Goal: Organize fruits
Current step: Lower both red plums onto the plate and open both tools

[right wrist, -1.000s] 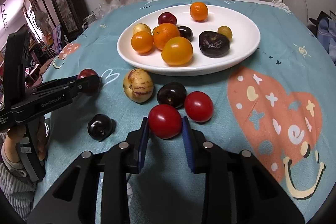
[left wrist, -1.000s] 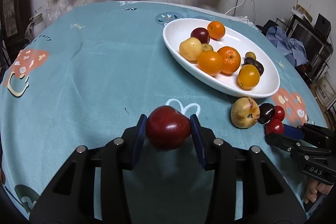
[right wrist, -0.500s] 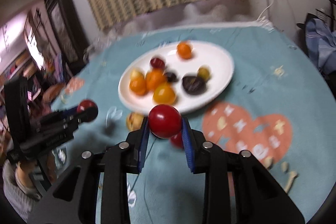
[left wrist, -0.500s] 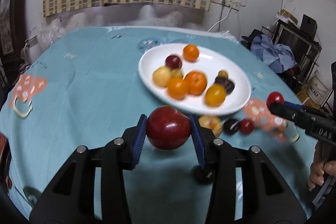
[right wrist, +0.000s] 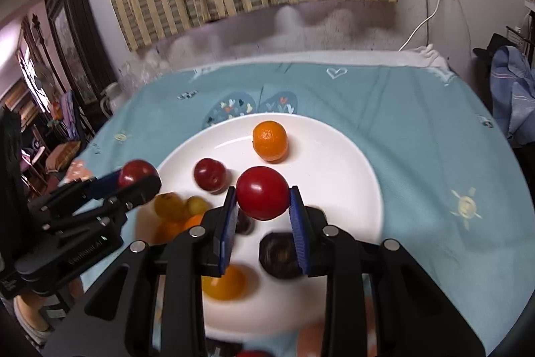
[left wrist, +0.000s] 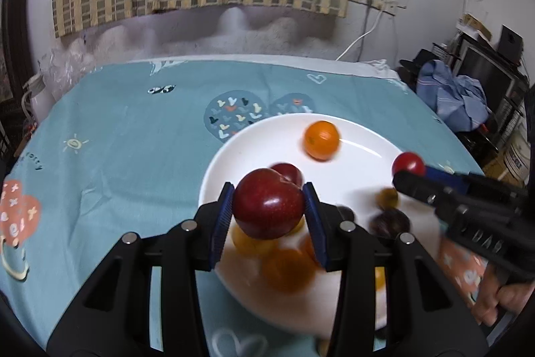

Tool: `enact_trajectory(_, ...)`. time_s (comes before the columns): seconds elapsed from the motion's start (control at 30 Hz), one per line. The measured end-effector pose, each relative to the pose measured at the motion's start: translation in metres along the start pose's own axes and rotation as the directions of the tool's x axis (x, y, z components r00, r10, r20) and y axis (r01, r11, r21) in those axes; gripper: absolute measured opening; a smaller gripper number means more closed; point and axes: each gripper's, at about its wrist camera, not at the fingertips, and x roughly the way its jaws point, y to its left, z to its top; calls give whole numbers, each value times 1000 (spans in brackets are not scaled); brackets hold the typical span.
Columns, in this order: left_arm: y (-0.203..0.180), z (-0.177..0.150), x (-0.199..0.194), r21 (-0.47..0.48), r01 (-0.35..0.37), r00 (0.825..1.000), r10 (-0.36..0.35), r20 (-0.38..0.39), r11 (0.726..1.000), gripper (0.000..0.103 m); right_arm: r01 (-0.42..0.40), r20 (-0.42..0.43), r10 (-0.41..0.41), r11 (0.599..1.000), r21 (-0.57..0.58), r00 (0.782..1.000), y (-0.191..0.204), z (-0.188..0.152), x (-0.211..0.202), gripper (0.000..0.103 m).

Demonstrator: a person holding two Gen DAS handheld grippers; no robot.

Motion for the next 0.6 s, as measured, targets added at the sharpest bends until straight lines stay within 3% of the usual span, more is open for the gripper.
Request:
enact_trajectory(0.1,11,5,20,-32,8,999,-9,-38,999,45,-13,-39,15,999,47,999,-6,5,20,32)
enact_trajectory(0.17,15,3,19,-44,4,1000,-5,-28,999,60,-23,-58,28,996,81,998,-9,6,21,32)
enact_trajectory(0.27,18,-2,2,-48,2,1000,-3,-6,999,60,-25,-26,27,996,84,999,-9,3,0,37)
enact_trajectory(0.3,18,-4,-5,-52,4,1000,-4,-1,999,61,-17,-3,17,996,85,1000,-8,1,-11,56)
enact_trajectory(0.33,18,-7,-13,-57,6,1000,-6,2,998,61,-8,19,7,996,86,1000,-7,0,-20,66)
enact_trajectory(0.4,19,-17,-36,-73,12,1000,-11,15,997,62,-13,63,8,997,74,998,-3,-7,-47,66)
enact_trajectory(0.47,19,-30,-57,-79,3,1000,-1,30,997,75,-32,79,26,997,69,997,0,-16,-68,66)
enact_trajectory(0.6,8,-71,-95,-41,-5,999,6,33,999,75,-81,132,68,991,103,989,-1,-49,-111,66)
